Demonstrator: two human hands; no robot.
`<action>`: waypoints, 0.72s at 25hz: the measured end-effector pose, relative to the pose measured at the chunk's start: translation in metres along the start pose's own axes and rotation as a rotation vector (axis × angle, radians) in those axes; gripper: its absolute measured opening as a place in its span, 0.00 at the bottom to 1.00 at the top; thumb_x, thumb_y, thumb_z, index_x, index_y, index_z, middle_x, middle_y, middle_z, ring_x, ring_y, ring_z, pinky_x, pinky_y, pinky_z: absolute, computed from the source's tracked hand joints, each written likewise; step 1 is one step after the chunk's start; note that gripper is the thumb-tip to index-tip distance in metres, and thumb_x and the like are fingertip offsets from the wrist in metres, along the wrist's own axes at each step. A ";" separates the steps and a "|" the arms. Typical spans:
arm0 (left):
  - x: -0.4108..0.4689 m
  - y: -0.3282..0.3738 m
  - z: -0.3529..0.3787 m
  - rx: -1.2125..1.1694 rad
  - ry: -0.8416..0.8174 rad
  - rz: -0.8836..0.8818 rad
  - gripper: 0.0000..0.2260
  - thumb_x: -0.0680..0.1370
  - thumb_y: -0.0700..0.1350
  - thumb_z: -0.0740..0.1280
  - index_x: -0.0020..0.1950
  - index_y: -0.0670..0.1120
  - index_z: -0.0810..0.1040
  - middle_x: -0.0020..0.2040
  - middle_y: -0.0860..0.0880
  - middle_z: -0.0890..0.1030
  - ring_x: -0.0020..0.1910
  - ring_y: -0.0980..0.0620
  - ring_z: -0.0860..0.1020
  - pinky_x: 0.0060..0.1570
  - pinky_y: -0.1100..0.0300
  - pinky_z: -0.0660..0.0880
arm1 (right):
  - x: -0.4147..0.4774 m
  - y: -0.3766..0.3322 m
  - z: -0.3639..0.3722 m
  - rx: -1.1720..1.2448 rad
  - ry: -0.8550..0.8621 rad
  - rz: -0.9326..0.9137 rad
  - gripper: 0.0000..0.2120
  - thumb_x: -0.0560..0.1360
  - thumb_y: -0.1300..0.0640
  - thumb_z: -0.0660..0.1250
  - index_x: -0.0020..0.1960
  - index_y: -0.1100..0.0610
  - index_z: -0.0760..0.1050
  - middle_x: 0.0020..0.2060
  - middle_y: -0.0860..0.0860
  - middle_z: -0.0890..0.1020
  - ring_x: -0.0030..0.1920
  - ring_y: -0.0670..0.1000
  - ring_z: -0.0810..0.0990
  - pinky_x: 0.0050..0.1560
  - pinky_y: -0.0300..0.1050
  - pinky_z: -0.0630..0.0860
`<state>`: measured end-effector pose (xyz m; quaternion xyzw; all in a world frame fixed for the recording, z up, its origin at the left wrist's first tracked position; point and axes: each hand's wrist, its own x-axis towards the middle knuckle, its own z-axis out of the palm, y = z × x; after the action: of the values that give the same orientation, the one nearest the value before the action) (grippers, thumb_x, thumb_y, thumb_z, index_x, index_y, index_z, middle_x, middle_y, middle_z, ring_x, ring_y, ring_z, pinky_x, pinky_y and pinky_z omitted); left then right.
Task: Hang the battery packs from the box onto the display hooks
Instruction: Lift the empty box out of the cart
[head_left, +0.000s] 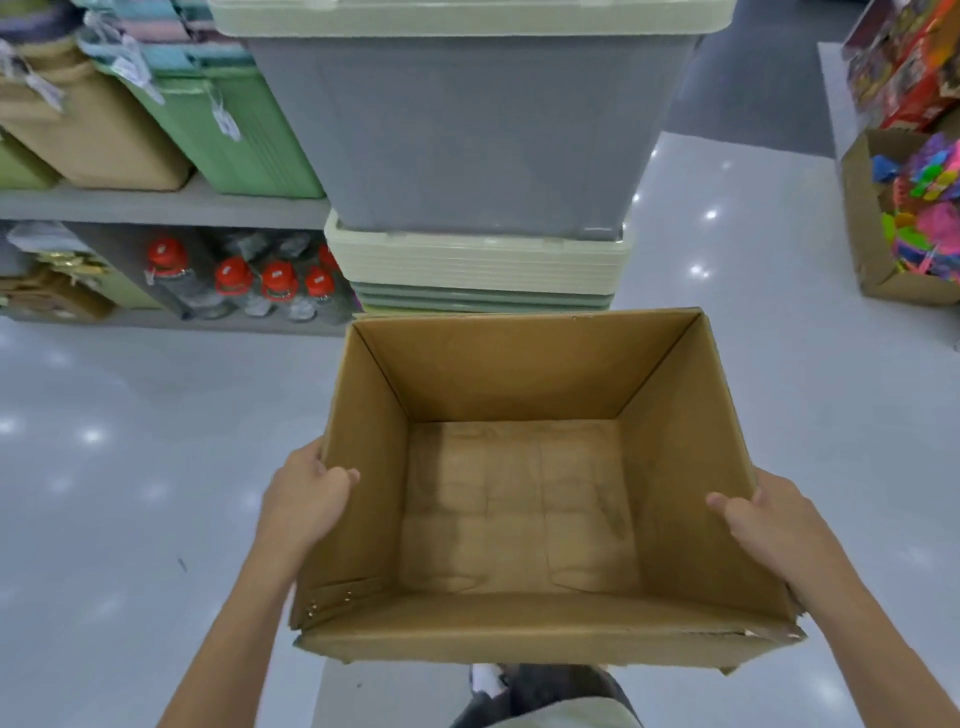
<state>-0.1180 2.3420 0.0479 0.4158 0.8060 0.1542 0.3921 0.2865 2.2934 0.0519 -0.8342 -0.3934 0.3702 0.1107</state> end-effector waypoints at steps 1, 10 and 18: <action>0.023 0.007 0.001 0.011 0.000 0.015 0.11 0.79 0.42 0.69 0.59 0.55 0.79 0.48 0.49 0.86 0.50 0.43 0.83 0.57 0.47 0.79 | 0.017 -0.011 0.011 0.018 -0.014 0.032 0.06 0.83 0.55 0.64 0.60 0.50 0.74 0.46 0.52 0.80 0.49 0.58 0.78 0.54 0.53 0.75; 0.222 0.023 0.071 0.005 0.021 -0.081 0.13 0.83 0.43 0.67 0.68 0.48 0.80 0.46 0.51 0.84 0.46 0.47 0.82 0.55 0.47 0.80 | 0.204 -0.070 0.126 0.050 -0.082 0.190 0.15 0.84 0.53 0.61 0.69 0.54 0.73 0.60 0.56 0.81 0.62 0.63 0.79 0.64 0.60 0.74; 0.452 -0.042 0.194 0.098 0.055 0.027 0.11 0.82 0.42 0.69 0.64 0.44 0.81 0.43 0.45 0.84 0.38 0.50 0.78 0.39 0.55 0.74 | 0.381 -0.050 0.295 0.083 -0.048 0.308 0.13 0.84 0.52 0.61 0.68 0.52 0.73 0.50 0.51 0.81 0.53 0.57 0.80 0.59 0.55 0.76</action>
<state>-0.1502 2.6592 -0.3289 0.4408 0.8175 0.1309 0.3467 0.2088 2.5767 -0.3339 -0.8703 -0.2478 0.4185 0.0774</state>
